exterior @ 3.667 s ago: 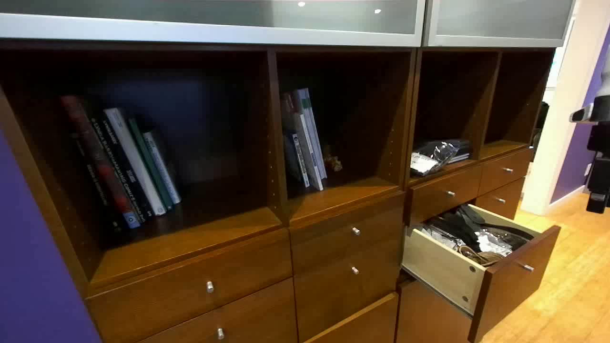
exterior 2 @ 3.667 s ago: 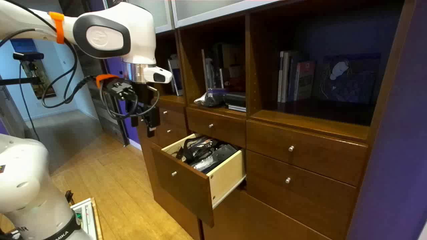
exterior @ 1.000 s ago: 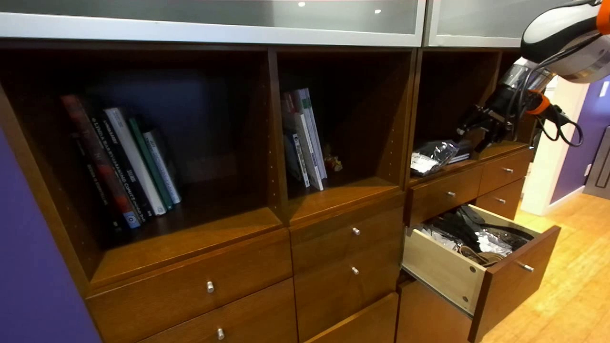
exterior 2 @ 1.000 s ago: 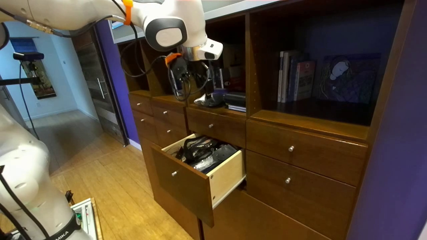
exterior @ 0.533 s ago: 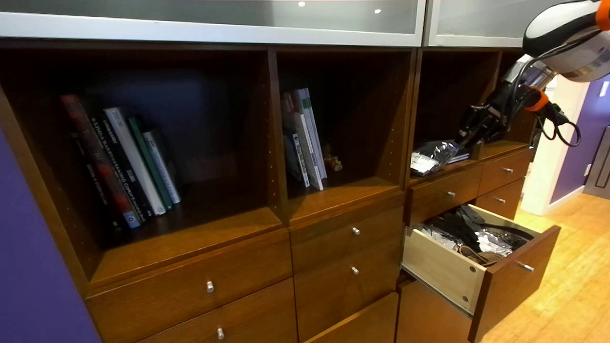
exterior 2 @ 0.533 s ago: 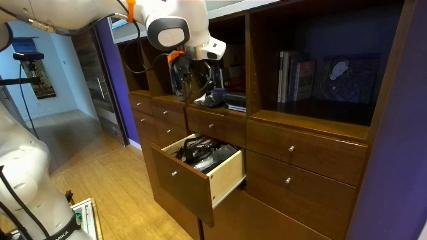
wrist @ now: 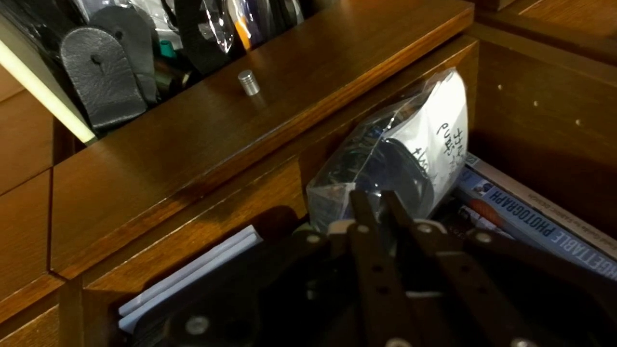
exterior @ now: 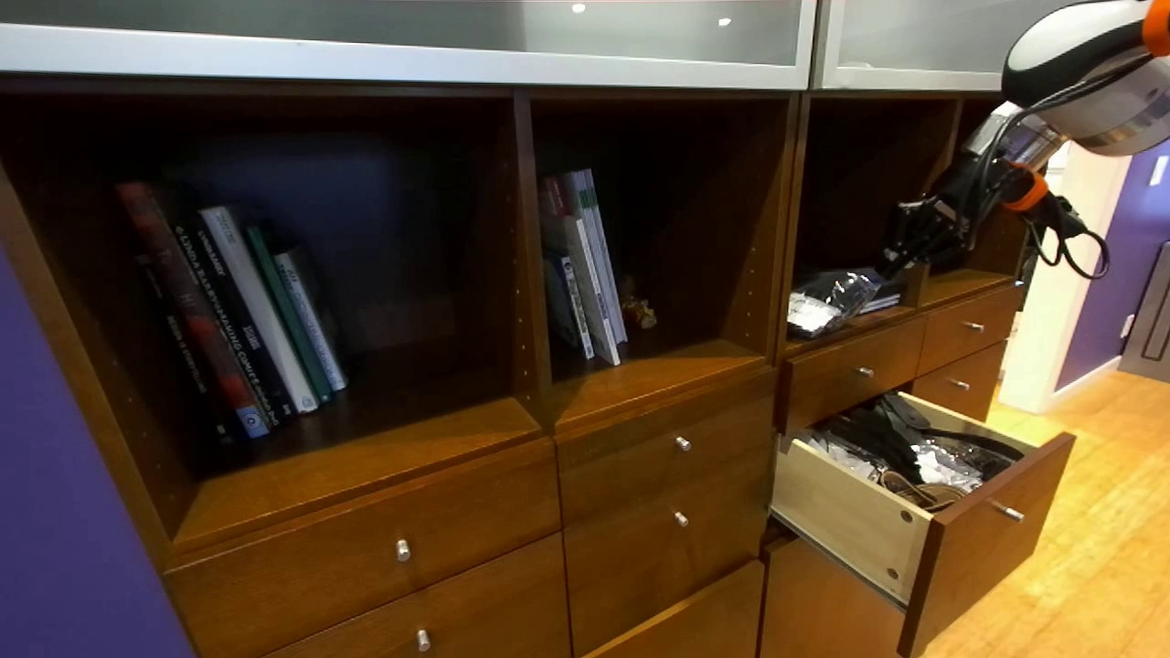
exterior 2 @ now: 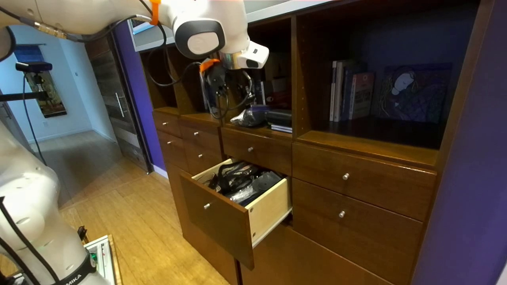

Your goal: Put the plastic bag in the open drawer

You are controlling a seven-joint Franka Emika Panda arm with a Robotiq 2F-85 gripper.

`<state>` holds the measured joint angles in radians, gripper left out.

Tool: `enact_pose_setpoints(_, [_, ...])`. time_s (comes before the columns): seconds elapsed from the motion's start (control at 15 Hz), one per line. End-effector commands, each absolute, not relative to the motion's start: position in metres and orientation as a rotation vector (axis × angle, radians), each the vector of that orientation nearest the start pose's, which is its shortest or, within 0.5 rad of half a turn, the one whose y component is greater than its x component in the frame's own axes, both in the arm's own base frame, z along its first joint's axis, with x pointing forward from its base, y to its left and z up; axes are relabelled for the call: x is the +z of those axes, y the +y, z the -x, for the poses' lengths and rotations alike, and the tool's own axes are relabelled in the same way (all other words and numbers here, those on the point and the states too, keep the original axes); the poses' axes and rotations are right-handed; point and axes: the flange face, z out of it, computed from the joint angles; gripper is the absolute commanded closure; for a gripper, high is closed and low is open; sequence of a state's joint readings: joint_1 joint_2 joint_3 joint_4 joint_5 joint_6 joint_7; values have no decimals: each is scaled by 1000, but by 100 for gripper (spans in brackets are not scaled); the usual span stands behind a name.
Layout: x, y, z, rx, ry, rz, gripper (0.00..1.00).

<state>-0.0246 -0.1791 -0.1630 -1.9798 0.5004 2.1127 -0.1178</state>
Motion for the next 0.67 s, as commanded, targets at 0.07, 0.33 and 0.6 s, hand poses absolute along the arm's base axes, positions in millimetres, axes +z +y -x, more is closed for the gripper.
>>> enact_pose_setpoints(0.07, [585, -78, -536, -536, 381, 2613, 55])
enact_pose_setpoints(0.33, [585, -74, -540, -559, 398, 2621, 44])
enact_pose_setpoints(0.6, [581, -74, -543, -564, 427, 2620, 72])
